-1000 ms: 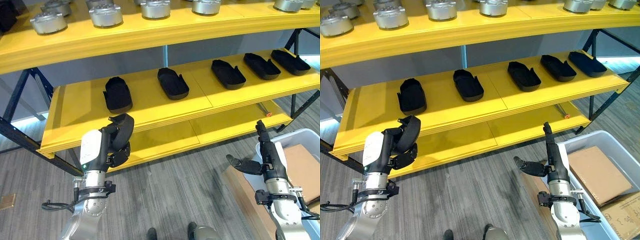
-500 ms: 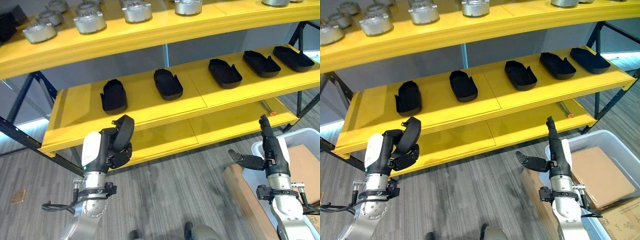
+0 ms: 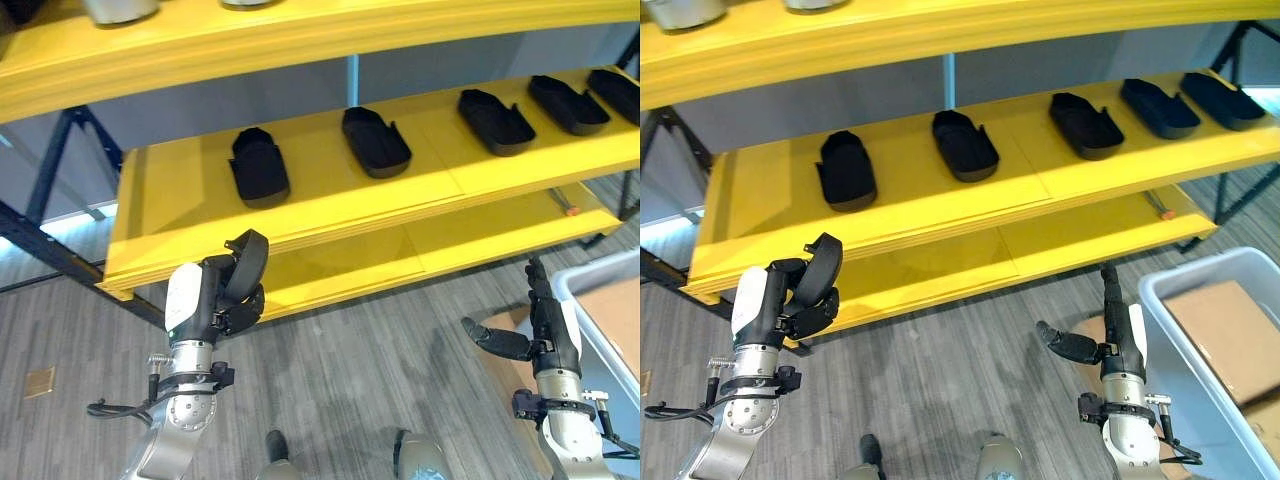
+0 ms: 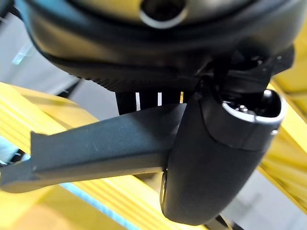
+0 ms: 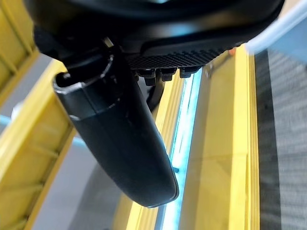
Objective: Move parts from the plastic box to the shelf.
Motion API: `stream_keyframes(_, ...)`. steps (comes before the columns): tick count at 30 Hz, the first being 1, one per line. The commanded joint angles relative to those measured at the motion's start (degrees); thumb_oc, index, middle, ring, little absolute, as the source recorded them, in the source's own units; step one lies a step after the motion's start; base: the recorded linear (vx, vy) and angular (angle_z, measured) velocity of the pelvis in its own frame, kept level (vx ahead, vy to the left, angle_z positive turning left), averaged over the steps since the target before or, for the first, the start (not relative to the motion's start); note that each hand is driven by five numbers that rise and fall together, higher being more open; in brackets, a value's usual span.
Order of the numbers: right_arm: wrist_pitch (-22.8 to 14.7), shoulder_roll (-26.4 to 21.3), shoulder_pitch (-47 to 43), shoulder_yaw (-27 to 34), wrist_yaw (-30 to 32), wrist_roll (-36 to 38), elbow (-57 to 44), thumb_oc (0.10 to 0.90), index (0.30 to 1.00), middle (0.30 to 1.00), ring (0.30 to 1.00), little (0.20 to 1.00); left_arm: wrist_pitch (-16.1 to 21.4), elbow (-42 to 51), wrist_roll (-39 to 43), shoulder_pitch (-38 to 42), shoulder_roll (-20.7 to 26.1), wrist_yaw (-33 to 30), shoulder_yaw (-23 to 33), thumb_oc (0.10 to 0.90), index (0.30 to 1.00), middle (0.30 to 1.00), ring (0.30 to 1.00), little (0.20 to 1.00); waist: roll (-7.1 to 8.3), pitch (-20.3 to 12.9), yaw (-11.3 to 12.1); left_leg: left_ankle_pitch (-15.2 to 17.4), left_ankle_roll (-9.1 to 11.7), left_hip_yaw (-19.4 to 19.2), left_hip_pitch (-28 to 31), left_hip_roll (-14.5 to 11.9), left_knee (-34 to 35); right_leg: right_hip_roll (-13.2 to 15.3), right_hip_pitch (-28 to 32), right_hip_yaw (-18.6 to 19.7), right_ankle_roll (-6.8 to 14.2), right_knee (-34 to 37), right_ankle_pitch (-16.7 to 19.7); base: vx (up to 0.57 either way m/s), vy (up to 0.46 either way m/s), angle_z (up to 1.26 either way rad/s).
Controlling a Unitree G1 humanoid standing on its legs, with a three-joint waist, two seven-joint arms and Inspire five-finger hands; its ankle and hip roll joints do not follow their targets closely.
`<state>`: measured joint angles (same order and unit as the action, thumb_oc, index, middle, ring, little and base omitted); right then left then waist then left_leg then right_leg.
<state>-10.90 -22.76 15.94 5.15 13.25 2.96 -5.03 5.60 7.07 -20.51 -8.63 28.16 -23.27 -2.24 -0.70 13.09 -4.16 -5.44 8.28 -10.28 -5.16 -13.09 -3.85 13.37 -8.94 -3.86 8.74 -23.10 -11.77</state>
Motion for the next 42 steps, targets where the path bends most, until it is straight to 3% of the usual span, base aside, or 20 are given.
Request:
stream_keyframes(1, -5.4, -1.9, -4.6, 4.6, 1.8, -1.4, -7.0, 0.9, 1.0, 1.0, 1.0, 1.0, 4.8, 9.3, 0.5, 4.6, 3.6, -4.6, 4.0, 0.4, 0.3, 0.3, 0.3, 0.3, 2.87, -5.2, 0.4, -4.0, 3.3, 3.7, -5.1, -6.7, -2.4, 4.5, 14.1, -0.7, 3.2, 16.4, 5.6, 0.12, 0.145, 0.1)
stream_keyframes(7, -5.1, -1.7, -4.6, 4.0, 0.7, -0.7, -7.0, 0.9, 1.0, 1.0, 1.0, 1.0, 4.2, 9.3, -0.1, 4.7, 4.0, -5.5, 4.1, 0.4, 0.3, 0.3, 0.3, 0.3, 4.72, -5.9, 1.1, -0.5, 2.8, 4.8, -8.6, -5.7, -8.0, 6.4, 15.8, -1.5, 4.0, 19.5, 7.8, 0.09, 0.092, 0.11)
stream_keyframes(11, -4.7, -1.8, -6.3, 3.3, 0.5, -0.2, -6.9, 0.9, 1.0, 1.0, 1.0, 1.0, 4.0, 9.9, -0.4, 5.0, 4.9, -6.1, 4.7, 0.4, 0.3, 0.3, 0.3, 0.3, 6.12, -5.3, 2.2, 3.6, 1.2, 7.0, -11.5, -4.8, -14.1, 7.3, 16.4, -1.7, 4.5, 20.2, 8.5, 0.06, 0.083, 0.01)
stream_keyframes(14, -4.7, -1.7, -8.3, 2.3, 0.4, 0.7, -7.1, 0.9, 1.0, 1.0, 1.0, 1.0, 3.6, 9.9, -0.6, 5.7, 5.9, -6.5, 4.6, 0.4, 0.3, 0.3, 0.3, 0.3, 6.76, -4.7, 2.9, 8.9, -0.9, 7.5, -13.6, -2.8, -20.5, 9.5, 16.5, -1.3, 5.6, 19.9, 10.5, 0.04, 0.172, -0.02)
stream_keyframes(15, -4.7, -1.7, -8.3, 2.3, 0.4, 0.7, -7.1, 0.9, 1.0, 1.0, 1.0, 1.0, 3.6, 9.9, -0.6, 5.7, 5.9, -6.5, 4.6, 0.4, 0.3, 0.3, 0.3, 0.3, 6.77, -4.7, 2.9, 9.0, -1.0, 7.5, -13.7, -2.8, -20.7, 9.5, 16.5, -1.3, 5.6, 19.9, 10.5, 0.03, 0.294, -0.12)
stream_keyframes(16, -4.7, -1.3, -8.5, 2.2, 0.2, 0.8, -7.6, 0.9, 1.0, 1.0, 1.0, 1.0, 3.3, 10.1, -0.9, 6.4, 6.8, -6.5, 4.7, 0.4, 0.3, 0.3, 0.3, 0.3, 6.95, -4.4, 3.3, 12.0, -2.6, 7.6, -15.2, -0.6, -24.2, 11.7, 16.6, -1.5, 6.0, 19.4, 12.9, 0.04, 0.275, -0.06)
stream_keyframes(18, -4.8, -0.6, -8.1, 2.3, -0.2, 0.8, -7.9, 0.9, 1.0, 1.0, 1.0, 1.0, 3.2, 10.2, -0.9, 7.0, 7.1, -6.0, 4.6, 0.4, 0.3, 0.3, 0.3, 0.3, 6.96, -4.8, 3.1, 14.4, -4.3, 7.9, -16.3, 1.4, -26.4, 13.2, 15.5, -1.5, 5.1, 17.2, 17.7, 0.04, 0.33, 0.22)
stream_keyframes(21, -4.6, 0.1, -8.2, 1.7, 0.0, 0.2, -8.2, 0.9, 1.0, 1.0, 1.0, 1.0, 2.7, 9.0, -1.8, 10.5, 8.6, -6.0, 3.1, 0.4, 0.3, 0.3, 0.3, 0.3, 5.81, -4.7, 1.7, 15.7, -7.2, 8.5, -16.4, 5.3, -26.1, 14.2, 10.4, 1.0, 1.8, 9.8, 26.5, 0.03, 0.364, 0.42)
stream_keyframes(23, -4.6, 0.1, -8.7, 1.0, 0.5, 0.0, -8.0, 0.9, 1.0, 1.0, 1.0, 1.0, 2.4, 8.2, -1.9, 11.5, 8.7, -6.2, 2.4, 0.4, 0.3, 0.3, 0.3, 0.3, 5.25, -4.3, 1.7, 15.3, -8.1, 7.8, -15.4, 6.1, -25.0, 14.9, 8.1, -0.3, 0.7, 6.7, 27.9, 0.03, 0.394, 0.37)
stream_keyframes(24, -4.6, 0.4, -8.9, 0.2, 0.6, -0.3, -7.5, 0.9, 1.0, 1.0, 1.0, 1.0, 1.9, 7.7, -3.3, 11.5, 8.3, -5.9, 2.1, 0.4, 0.3, 0.3, 0.3, 0.3, 4.55, -3.8, 0.9, 15.8, -9.3, 5.9, -11.2, 7.7, -21.1, 12.6, 4.9, -3.2, -0.8, 3.3, 24.2, 0.14, 0.406, -0.09)
stream_keyframes(26, -4.7, 0.3, -8.5, 0.3, 0.3, -0.5, -6.9, 0.9, 1.0, 1.0, 1.0, 1.0, 2.3, 7.7, -3.4, 11.0, 7.5, -4.7, 2.0, 0.4, 0.3, 0.3, 0.3, 0.3, 4.75, -3.4, -0.6, 14.5, -9.8, 5.3, -7.0, 9.7, -15.3, 7.1, 1.3, -2.6, -1.7, 2.8, 19.5, 0.18, 0.379, -0.16)
stream_keyframes(28, -4.8, 0.1, -8.4, 0.3, -0.3, -0.3, -6.6, 0.9, 1.0, 1.0, 1.0, 1.0, 2.3, 7.9, -3.4, 10.3, 6.9, -4.1, 2.2, 0.4, 0.3, 0.3, 0.3, 0.3, 4.73, -2.2, -1.6, 14.0, -10.3, 4.7, -3.5, 11.0, -12.0, 3.9, -2.0, -2.7, -2.0, 2.9, 16.6, 0.14, 0.195, -0.04)
stream_keyframes(31, -5.1, -0.3, -8.8, -0.2, -0.8, -0.2, -5.9, 0.9, 1.0, 1.0, 1.0, 1.0, 2.1, 7.7, -4.1, 9.4, 5.5, -3.2, 1.9, 0.4, 0.3, 0.3, 0.3, 0.3, 5.49, -1.0, -3.4, 13.6, -10.4, 4.1, 2.2, 13.0, -7.0, -1.6, -5.3, -1.7, -0.9, 10.9, 16.4, 0.16, 0.106, -0.08)
stream_keyframes(35, -5.4, -0.6, -9.5, -0.7, -1.1, -0.1, -5.9, 0.9, 1.0, 1.0, 1.0, 1.0, 2.3, 7.7, -4.6, 9.1, 4.7, -3.2, 1.9, 0.4, 0.3, 0.3, 0.3, 0.3, 5.89, -1.2, -3.6, 14.3, -9.8, 3.9, 4.6, 13.3, -6.2, -2.0, -4.7, -1.7, 0.3, 16.5, 18.5, 0.17, -0.033, -0.04)
stream_keyframes(36, -5.5, -0.8, -9.0, -0.8, -1.4, -0.3, -6.0, 0.9, 1.0, 1.0, 1.0, 1.0, 2.4, 7.8, -5.4, 7.9, 4.4, -3.3, 2.4, 0.4, 0.3, 0.3, 0.3, 0.3, 6.31, -2.3, -3.3, 15.5, -9.8, 3.2, 4.8, 13.5, -7.3, -1.9, -1.7, -2.3, 0.2, 19.0, 18.0, 0.16, -0.076, -0.08)
stream_keyframes(40, -5.5, -1.3, -9.4, -1.0, -1.7, -0.1, -5.7, 0.9, 1.0, 1.0, 1.0, 1.0, 2.9, 8.4, -5.6, 6.5, 3.7, -3.0, 2.3, 0.4, 0.3, 0.3, 0.3, 0.3, 6.06, -3.8, -3.1, 15.8, -9.4, 3.0, 6.2, 12.8, -6.9, -3.4, 0.6, -0.9, -0.1, 20.0, 18.2, 0.16, -0.078, 0.07)
stream_keyframes(42, -5.5, -1.3, -9.7, -1.1, -1.9, 0.3, -5.8, 0.9, 1.0, 1.0, 1.0, 1.0, 3.0, 8.4, -5.0, 5.7, 3.6, -2.9, 2.7, 0.4, 0.3, 0.3, 0.3, 0.3, 5.76, -4.6, -2.6, 15.9, -9.2, 2.8, 7.1, 12.1, -6.1, -3.5, 1.4, -2.5, -0.1, 20.1, 17.7, 0.17, -0.121, 0.11)
